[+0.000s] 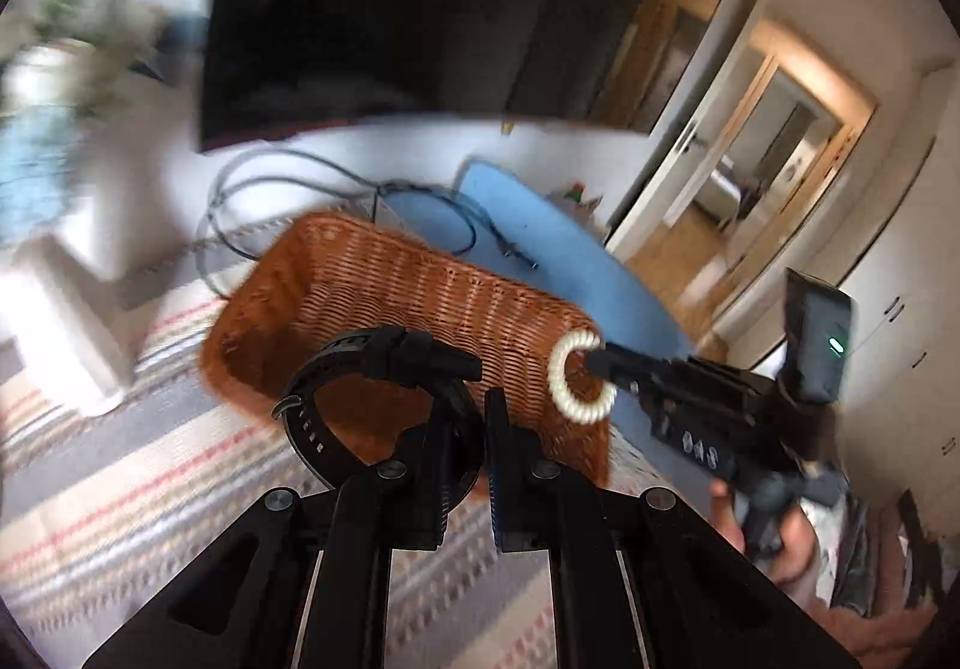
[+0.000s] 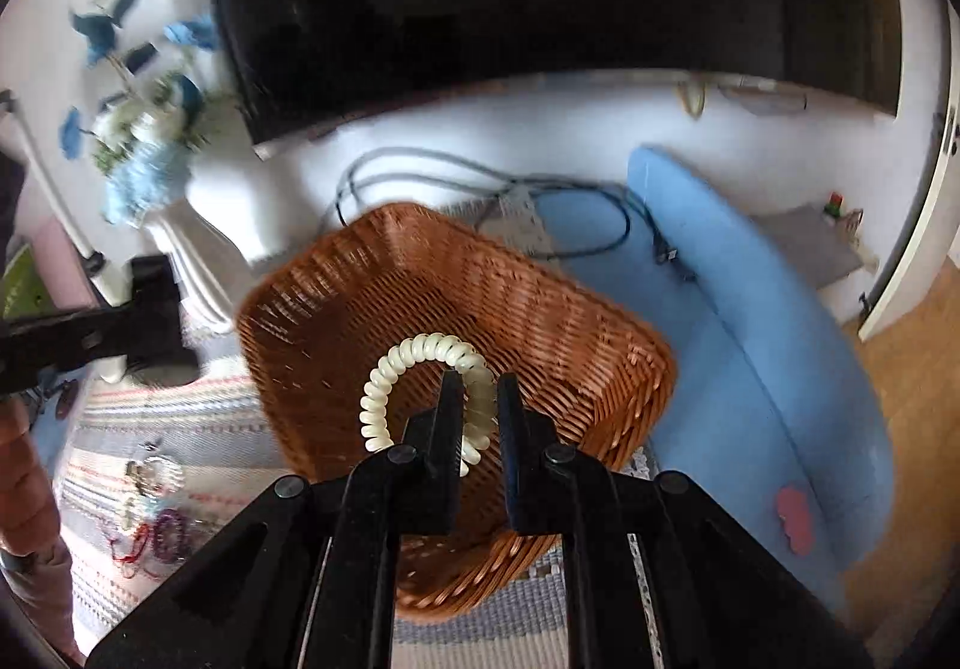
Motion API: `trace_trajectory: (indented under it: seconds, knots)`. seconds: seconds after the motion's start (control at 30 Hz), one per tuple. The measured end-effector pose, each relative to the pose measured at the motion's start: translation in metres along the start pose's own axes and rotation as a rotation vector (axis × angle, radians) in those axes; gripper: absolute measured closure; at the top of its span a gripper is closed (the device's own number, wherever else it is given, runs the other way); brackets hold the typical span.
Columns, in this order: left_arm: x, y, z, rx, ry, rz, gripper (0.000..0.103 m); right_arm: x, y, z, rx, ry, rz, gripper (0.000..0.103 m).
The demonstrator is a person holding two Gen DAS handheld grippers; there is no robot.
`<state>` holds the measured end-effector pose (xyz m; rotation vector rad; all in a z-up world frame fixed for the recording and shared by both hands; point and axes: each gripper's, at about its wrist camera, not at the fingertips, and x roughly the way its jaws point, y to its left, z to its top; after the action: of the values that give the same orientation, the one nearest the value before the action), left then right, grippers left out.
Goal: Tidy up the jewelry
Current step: 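Carry both hair ties over the wicker basket and open both tools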
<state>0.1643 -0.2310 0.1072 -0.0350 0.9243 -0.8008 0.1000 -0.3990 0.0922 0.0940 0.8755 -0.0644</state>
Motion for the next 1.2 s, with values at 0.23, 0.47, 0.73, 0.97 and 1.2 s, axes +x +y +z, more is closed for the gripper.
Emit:
trace_trajectory:
  seconds: [0.23,0.47,0.73,0.97,1.2]
  knots:
    - [0.104,0.02,0.028,-0.055,0.193,0.056,0.093,0.048,0.005,-0.006,-0.063,0.114,-0.02,0.089]
    - [0.129,0.023,0.02,-0.064,0.248,0.064,0.093,0.059,0.011,-0.013,-0.097,0.161,-0.028,0.089]
    - [0.094,0.007,0.017,0.013,0.161,0.045,0.057,0.044,0.008,-0.012,-0.056,0.139,-0.02,0.085]
    - [0.017,-0.007,0.003,0.026,0.043,0.053,0.057,0.001,0.021,-0.009,-0.044,0.071,0.028,0.082]
    - [-0.082,-0.002,-0.051,0.013,-0.105,0.087,0.057,-0.046,0.073,-0.032,-0.108,-0.038,0.143,0.063]
